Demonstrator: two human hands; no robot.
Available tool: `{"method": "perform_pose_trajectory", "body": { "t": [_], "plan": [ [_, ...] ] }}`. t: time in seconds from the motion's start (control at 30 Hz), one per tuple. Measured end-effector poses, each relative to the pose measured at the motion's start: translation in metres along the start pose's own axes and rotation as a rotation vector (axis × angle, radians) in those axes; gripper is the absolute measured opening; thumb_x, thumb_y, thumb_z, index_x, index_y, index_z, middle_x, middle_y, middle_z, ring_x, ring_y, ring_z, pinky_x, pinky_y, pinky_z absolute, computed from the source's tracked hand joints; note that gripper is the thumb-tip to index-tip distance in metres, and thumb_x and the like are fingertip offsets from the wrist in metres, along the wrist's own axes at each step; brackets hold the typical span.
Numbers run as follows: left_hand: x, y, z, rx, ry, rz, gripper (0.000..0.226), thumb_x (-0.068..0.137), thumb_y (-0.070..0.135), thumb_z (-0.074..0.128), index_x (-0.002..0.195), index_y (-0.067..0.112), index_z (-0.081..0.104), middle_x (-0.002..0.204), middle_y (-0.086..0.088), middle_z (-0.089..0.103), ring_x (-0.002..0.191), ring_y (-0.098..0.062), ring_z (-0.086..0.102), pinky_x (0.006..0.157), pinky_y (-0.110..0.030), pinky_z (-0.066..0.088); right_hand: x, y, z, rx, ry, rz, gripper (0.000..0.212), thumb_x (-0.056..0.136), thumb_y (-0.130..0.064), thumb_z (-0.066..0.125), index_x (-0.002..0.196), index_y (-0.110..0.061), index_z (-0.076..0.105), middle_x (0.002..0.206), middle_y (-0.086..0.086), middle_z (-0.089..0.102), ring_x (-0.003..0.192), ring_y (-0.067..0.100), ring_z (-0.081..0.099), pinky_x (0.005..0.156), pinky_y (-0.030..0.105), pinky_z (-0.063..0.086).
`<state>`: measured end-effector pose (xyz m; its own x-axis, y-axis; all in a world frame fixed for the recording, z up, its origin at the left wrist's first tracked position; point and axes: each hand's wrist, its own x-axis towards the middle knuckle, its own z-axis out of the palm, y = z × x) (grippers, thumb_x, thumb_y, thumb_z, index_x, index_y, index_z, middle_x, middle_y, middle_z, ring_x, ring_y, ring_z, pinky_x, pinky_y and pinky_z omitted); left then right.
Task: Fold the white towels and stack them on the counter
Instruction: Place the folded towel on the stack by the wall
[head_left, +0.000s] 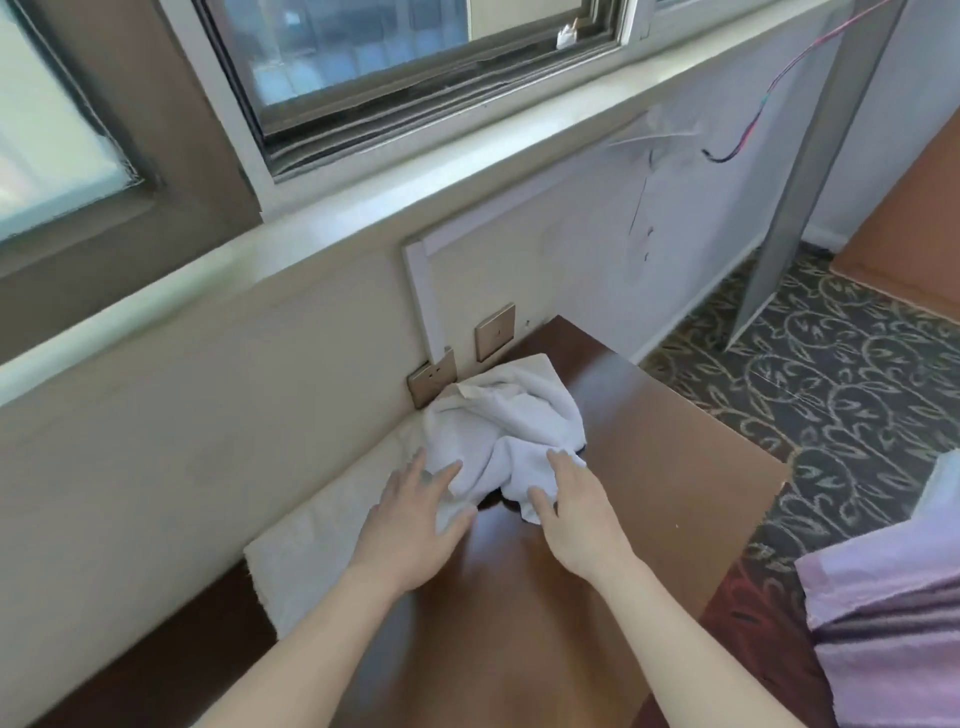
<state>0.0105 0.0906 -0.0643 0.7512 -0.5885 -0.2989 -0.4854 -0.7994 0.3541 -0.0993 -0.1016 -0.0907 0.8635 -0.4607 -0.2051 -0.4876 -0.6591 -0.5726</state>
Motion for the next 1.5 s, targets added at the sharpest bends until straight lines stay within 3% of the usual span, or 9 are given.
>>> {"method": "perform_pose_trajectory", "body": {
  "t": [0.2,0.3,0.47,0.67,0.93,1.23,1.37,1.43,1.5],
  "plan": [
    [0.091,0.017,0.007,0.055,0.085,-0.167,0.087,0.083,0.083,0.035,0.154,0.046,0.003,0.164,0.006,-0.014,0.151,-0.034,-0.004,0.109,-0.054,0.036,0.087,0.021,-0.014,-0.099,-0.042,-0.102,0.066,0.102,-0.045,0.042,0.157,-0.019,0.017,0.164,-0.002,0.015,0.151,0.029,0.009,0.114,0.039,0.027],
    [0.115,0.022,0.017,0.062,0.046,-0.251,0.098,0.081,0.081,0.045,0.154,0.044,-0.008,0.162,-0.002,0.009,0.147,-0.033,0.015,0.105,-0.051,0.04,0.113,0.026,-0.008,-0.061,-0.124,-0.128,0.067,0.101,-0.042,0.048,0.157,-0.023,0.017,0.163,-0.001,0.02,0.148,0.029,0.015,0.114,0.04,0.03],
    [0.125,0.024,0.02,-0.109,0.097,-0.286,0.08,0.091,0.049,0.063,0.153,0.034,0.015,0.129,-0.006,0.045,0.117,-0.025,0.047,0.085,-0.033,0.044,0.128,0.028,0.011,-0.177,-0.057,-0.19,0.043,0.091,-0.029,0.064,0.131,-0.019,0.053,0.121,0.001,0.059,0.103,0.031,0.056,0.08,0.042,0.047],
    [0.086,0.016,-0.016,-0.274,0.121,-0.258,0.036,0.095,0.053,0.055,0.124,0.032,0.053,0.117,0.007,0.053,0.106,-0.016,0.055,0.085,-0.033,0.045,0.123,0.006,-0.007,-0.139,0.104,-0.182,0.04,0.075,0.009,0.051,0.109,-0.009,0.061,0.083,0.002,0.046,0.071,0.027,0.044,0.059,0.036,0.038],
    [-0.065,-0.022,-0.065,-0.392,0.26,-0.413,0.044,0.092,0.056,0.055,0.062,0.025,0.047,0.062,0.009,0.052,0.059,-0.009,0.047,0.058,-0.03,0.035,0.032,-0.078,-0.001,0.161,0.13,-0.335,0.025,0.097,-0.009,0.04,0.115,-0.021,0.052,0.1,-0.003,0.054,0.082,0.031,0.055,0.068,0.044,0.047],
    [-0.34,-0.143,-0.054,0.104,0.215,-0.669,0.01,0.088,0.033,0.055,0.088,0.023,0.055,0.074,0.01,0.05,0.066,-0.014,0.052,0.051,-0.027,0.043,-0.146,-0.214,0.096,0.054,-0.147,-0.743,0.018,0.099,-0.026,0.05,0.117,-0.022,0.054,0.103,-0.004,0.054,0.084,0.025,0.058,0.067,0.041,0.046],
    [-0.468,-0.228,-0.027,-0.099,0.535,-0.753,0.04,0.101,0.034,0.049,0.064,0.017,0.046,0.059,0.006,0.028,0.051,-0.013,0.037,0.039,-0.026,0.04,-0.232,-0.275,0.151,0.15,-0.241,-0.868,0.012,0.1,-0.028,0.051,0.11,-0.026,0.056,0.1,-0.013,0.051,0.085,0.01,0.052,0.071,0.03,0.042],
    [-0.512,-0.256,-0.02,-0.203,0.688,-0.819,0.053,0.11,0.033,0.022,0.08,0.019,0.063,0.068,0.004,0.039,0.064,-0.016,0.042,0.057,-0.033,0.05,-0.261,-0.302,0.179,0.17,-0.258,-0.913,0.014,0.101,-0.021,0.05,0.113,-0.023,0.058,0.105,-0.013,0.051,0.092,0.01,0.052,0.078,0.027,0.041],
    [-0.545,-0.286,-0.015,-0.186,0.728,-0.953,0.037,0.103,0.049,0.038,0.113,0.026,0.065,0.096,0.003,0.055,0.092,-0.02,0.051,0.079,-0.036,0.047,-0.287,-0.324,0.207,0.111,-0.276,-0.904,0.024,0.1,-0.014,0.049,0.123,-0.018,0.057,0.119,-0.005,0.052,0.103,0.017,0.053,0.088,0.031,0.042]
  ]
}}
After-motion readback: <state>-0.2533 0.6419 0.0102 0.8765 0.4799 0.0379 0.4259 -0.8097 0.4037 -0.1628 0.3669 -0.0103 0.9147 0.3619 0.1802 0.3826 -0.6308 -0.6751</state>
